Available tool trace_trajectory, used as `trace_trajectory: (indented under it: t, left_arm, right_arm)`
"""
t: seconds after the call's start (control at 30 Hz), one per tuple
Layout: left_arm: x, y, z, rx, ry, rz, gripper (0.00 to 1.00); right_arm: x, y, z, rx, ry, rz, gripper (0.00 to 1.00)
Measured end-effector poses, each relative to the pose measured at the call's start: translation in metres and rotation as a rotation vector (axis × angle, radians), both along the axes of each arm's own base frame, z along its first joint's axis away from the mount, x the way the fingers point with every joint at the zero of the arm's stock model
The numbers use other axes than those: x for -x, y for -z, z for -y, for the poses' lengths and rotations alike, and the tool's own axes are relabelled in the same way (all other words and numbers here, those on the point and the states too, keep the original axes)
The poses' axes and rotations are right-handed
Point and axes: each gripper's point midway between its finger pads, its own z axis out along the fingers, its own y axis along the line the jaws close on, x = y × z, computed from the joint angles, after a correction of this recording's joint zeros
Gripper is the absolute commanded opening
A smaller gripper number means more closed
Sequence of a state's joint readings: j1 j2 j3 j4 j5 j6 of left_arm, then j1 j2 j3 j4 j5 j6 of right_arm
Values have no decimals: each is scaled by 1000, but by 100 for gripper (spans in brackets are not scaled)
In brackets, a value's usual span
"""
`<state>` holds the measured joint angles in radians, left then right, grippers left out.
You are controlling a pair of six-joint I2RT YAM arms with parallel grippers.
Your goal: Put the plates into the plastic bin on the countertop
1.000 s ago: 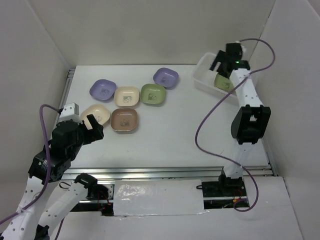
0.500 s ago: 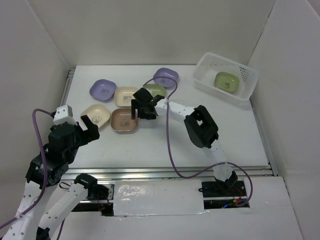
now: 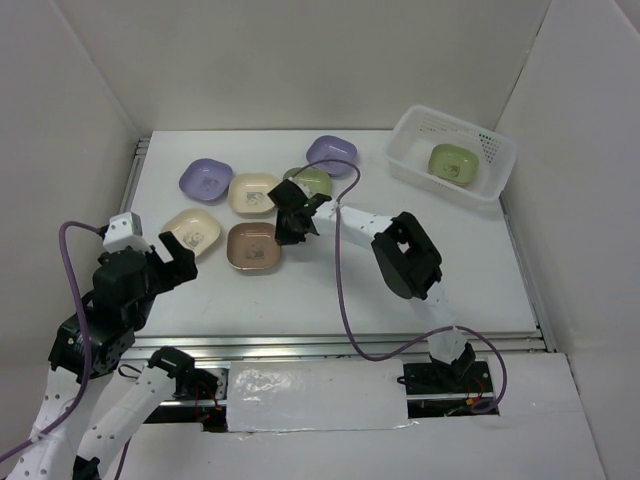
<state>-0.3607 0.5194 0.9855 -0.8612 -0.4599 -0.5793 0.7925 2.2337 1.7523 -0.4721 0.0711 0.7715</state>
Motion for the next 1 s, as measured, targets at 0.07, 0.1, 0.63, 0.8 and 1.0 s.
trace_trajectory:
  t: [0.07, 0.1, 0.63, 0.8, 1.0]
  left_arm:
    - [0, 0, 0, 1, 0, 1, 99]
    - [0, 0, 0, 1, 0, 1, 99]
    - [3, -3, -1, 7, 0, 19, 99]
    - [4, -4, -1, 9, 0, 23, 99]
    - [2, -3, -1, 6, 0, 15, 99]
  right_arm:
    - [5, -2, 3, 11, -11, -4, 0]
    - [6, -3, 2, 12, -13, -4, 0]
    - [-26, -117, 161, 29, 187, 137, 0]
    - [-128, -205, 354, 159, 537, 351, 0]
    - [-182, -218, 514, 328, 770, 385, 0]
